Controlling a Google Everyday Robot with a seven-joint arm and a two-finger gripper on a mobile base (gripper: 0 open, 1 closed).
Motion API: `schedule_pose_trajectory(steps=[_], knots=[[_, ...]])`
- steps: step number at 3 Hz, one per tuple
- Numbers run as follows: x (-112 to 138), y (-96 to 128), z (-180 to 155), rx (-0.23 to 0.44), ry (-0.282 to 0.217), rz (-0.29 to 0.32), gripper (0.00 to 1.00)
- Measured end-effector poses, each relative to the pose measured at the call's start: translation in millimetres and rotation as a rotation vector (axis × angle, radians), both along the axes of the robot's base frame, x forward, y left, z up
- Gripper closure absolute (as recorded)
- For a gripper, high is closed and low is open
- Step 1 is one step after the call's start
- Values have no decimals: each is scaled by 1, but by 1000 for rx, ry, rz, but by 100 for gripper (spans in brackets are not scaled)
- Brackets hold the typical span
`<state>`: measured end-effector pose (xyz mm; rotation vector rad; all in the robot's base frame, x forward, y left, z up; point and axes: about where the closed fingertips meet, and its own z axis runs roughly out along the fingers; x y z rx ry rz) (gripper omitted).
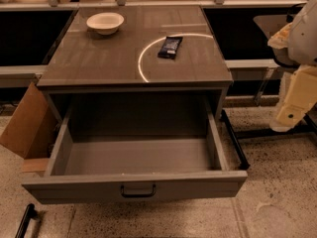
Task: Place rxbar blueberry into top drawer
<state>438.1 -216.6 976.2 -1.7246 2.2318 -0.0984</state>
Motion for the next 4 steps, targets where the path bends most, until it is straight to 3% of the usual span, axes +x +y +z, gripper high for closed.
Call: schedule_pose_trajectory(steps=[1, 2, 4], knots=[[0, 0, 0, 0, 0, 0, 0], [22, 13, -9, 110, -35, -31, 0], [130, 77, -35, 518, -131, -97, 0]])
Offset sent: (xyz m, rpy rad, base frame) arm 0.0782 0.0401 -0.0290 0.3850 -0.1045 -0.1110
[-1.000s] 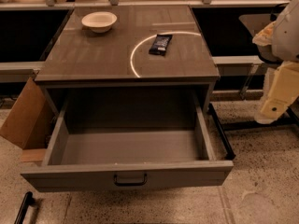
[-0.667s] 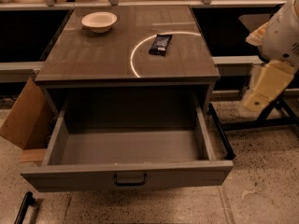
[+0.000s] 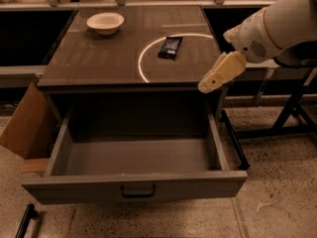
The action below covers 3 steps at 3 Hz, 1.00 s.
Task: Place rxbar blueberry into top drawer
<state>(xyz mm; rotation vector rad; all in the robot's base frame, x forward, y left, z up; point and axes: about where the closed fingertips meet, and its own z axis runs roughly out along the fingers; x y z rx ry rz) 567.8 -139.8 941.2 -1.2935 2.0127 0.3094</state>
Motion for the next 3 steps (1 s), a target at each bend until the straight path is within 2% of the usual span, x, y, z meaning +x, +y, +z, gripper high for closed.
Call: schedule_pose_trajectory(steps=[1, 2, 3], knots=[[-1, 0, 0, -1, 1, 1, 0], [14, 6, -5, 38, -17, -15, 0], [57, 15, -17, 70, -51, -32, 0]])
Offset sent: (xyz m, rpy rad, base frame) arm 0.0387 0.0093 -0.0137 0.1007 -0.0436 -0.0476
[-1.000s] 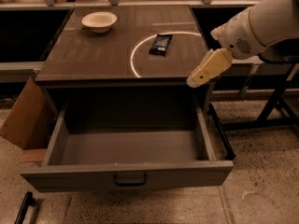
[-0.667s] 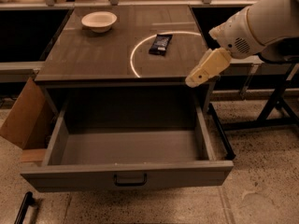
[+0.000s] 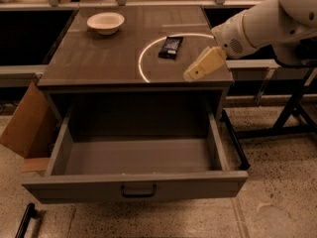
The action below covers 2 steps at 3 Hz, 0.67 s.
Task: Place rxbar blueberry into top drawer
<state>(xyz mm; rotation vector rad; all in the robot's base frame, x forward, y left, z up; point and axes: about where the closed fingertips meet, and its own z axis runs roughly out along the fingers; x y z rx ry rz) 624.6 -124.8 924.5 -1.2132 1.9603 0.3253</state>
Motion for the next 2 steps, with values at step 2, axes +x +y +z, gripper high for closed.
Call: schedule_pose_trajectory(steps=[2], knots=[[92, 36, -37, 90, 22, -82, 0]])
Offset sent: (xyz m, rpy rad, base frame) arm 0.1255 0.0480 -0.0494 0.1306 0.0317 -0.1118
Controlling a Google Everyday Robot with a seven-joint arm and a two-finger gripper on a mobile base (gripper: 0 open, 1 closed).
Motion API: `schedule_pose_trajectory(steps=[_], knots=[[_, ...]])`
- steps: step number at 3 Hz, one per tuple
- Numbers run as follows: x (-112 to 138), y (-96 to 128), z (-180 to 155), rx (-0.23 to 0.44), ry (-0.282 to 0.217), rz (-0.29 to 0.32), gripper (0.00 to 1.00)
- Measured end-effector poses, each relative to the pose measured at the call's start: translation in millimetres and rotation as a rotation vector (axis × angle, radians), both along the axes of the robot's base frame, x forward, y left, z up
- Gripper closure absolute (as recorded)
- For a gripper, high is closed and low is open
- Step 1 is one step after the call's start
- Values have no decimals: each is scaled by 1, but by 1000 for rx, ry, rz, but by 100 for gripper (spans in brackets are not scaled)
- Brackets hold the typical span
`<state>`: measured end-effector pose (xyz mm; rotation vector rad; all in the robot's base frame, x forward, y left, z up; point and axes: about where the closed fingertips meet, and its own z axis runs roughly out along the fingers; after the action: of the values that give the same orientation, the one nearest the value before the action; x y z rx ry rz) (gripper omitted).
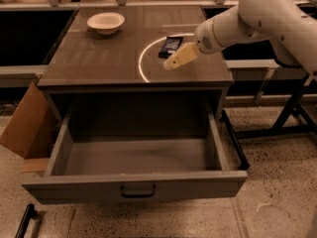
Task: Place rxbar blueberry into top drawer
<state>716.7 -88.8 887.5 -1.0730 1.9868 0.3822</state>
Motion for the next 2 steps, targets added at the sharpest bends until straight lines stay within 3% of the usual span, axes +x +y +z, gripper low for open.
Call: schedule_pose_trajectory(steps=[1, 2], knots=[[30, 10, -11, 56, 13, -35, 0], [56, 25, -20, 60, 23, -78, 0]])
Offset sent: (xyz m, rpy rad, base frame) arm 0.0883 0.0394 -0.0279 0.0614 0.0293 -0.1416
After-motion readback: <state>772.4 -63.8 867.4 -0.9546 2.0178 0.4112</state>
